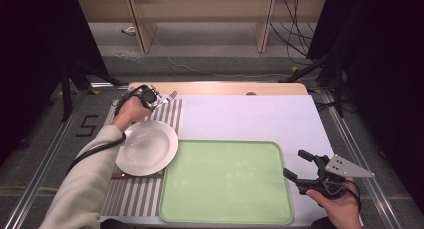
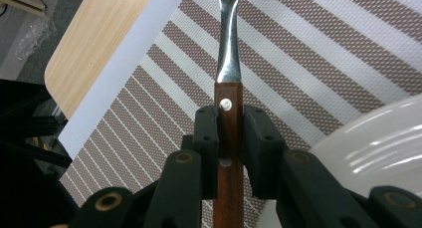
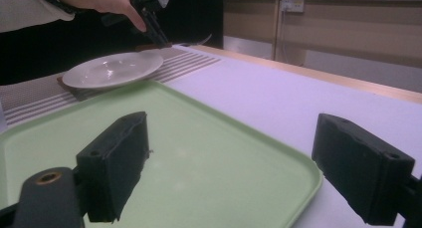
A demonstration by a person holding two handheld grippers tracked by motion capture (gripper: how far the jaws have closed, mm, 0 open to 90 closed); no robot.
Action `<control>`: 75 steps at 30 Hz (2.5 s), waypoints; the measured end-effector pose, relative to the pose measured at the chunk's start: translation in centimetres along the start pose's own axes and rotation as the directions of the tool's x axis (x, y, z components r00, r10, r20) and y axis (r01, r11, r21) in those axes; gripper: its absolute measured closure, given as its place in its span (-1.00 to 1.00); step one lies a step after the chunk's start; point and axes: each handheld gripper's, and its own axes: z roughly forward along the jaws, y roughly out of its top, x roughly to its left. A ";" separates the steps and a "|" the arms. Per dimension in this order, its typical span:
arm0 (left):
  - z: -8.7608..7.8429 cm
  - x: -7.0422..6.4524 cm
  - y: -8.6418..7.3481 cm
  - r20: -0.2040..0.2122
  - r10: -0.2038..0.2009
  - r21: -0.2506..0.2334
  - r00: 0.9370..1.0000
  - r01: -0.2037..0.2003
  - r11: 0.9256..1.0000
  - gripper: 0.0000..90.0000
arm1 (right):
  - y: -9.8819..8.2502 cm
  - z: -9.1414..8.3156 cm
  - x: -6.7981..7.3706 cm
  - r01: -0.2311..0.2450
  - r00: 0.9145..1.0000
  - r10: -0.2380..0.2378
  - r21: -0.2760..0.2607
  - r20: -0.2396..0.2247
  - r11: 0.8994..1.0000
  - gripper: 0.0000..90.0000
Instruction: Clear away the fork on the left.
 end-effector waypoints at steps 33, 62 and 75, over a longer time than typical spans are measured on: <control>-4.7 -4.4 -1.9 0.075 -0.095 -0.058 0.993 0.099 0.993 0.71 | 0.0 0.0 0.0 -0.003 1.000 0.003 0.000 0.003 1.000 -0.65; -6.9 -9.5 -2.7 0.142 -0.025 -0.072 0.990 0.035 0.997 0.70 | 0.1 -0.1 0.1 -0.001 1.000 0.001 0.002 0.003 1.000 -0.65; -7.5 -11.1 -3.4 0.176 -0.021 -0.078 0.984 0.035 0.996 0.70 | 0.1 -0.1 0.1 0.000 1.000 0.000 0.001 0.003 1.000 -0.65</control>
